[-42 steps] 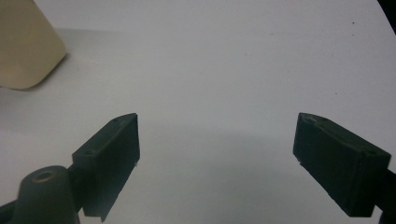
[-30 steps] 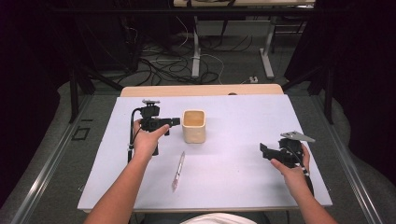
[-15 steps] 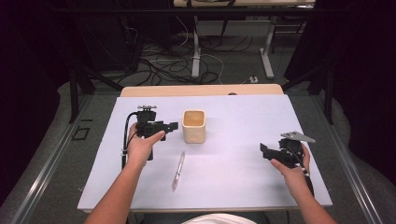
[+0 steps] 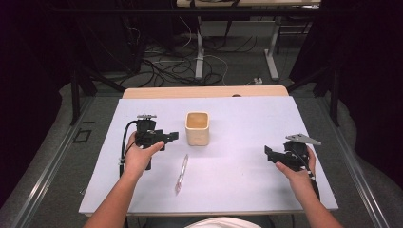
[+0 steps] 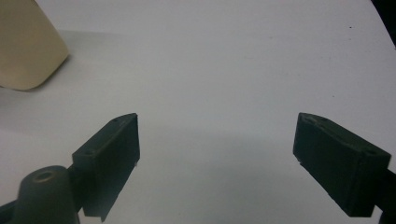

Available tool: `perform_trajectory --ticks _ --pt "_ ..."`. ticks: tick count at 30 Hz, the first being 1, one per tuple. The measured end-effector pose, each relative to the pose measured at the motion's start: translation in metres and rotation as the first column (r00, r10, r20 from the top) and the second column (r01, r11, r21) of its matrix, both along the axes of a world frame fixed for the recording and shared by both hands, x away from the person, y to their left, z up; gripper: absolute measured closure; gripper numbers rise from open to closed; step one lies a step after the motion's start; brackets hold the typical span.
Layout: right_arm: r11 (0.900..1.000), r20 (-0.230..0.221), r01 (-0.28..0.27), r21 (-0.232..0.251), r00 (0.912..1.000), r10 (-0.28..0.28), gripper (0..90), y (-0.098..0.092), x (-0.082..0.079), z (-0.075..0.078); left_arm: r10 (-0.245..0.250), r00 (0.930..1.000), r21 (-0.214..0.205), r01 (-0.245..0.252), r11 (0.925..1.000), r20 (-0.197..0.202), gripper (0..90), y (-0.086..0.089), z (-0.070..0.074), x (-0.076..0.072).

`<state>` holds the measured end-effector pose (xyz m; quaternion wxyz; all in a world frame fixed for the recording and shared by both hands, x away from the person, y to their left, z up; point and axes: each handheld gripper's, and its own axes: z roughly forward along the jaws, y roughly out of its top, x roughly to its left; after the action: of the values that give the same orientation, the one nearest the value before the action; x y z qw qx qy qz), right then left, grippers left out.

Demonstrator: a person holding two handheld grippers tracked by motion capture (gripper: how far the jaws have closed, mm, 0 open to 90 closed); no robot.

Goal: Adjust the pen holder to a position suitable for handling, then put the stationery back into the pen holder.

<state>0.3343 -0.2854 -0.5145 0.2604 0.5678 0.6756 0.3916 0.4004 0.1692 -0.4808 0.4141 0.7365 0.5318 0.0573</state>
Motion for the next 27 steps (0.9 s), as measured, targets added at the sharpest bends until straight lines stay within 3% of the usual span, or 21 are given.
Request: perform_trajectory --ticks 6,17,23,27 --pt "1.0000 0.002 0.001 0.002 1.0000 -0.001 14.3 -0.002 0.000 0.001 -0.023 0.9997 0.004 0.023 0.9997 -0.008 26.3 -0.002 -0.003 -0.003" --pt "1.0000 0.007 -0.001 -0.001 1.0000 0.001 14.2 -0.002 0.000 0.001 -0.048 0.9965 0.017 0.049 0.9987 -0.068 29.3 -0.006 -0.014 -0.005" --pt "1.0000 0.003 0.000 0.006 1.0000 0.000 14.3 -0.002 0.000 0.001 -0.050 0.9954 0.028 0.053 0.9982 -0.082 31.2 -0.012 -0.019 -0.006" --pt "1.0000 0.003 -0.001 0.005 1.0000 0.001 14.3 -0.002 0.000 0.000 -0.059 0.9892 0.017 0.062 0.9979 -0.134 34.7 -0.016 -0.023 -0.006"
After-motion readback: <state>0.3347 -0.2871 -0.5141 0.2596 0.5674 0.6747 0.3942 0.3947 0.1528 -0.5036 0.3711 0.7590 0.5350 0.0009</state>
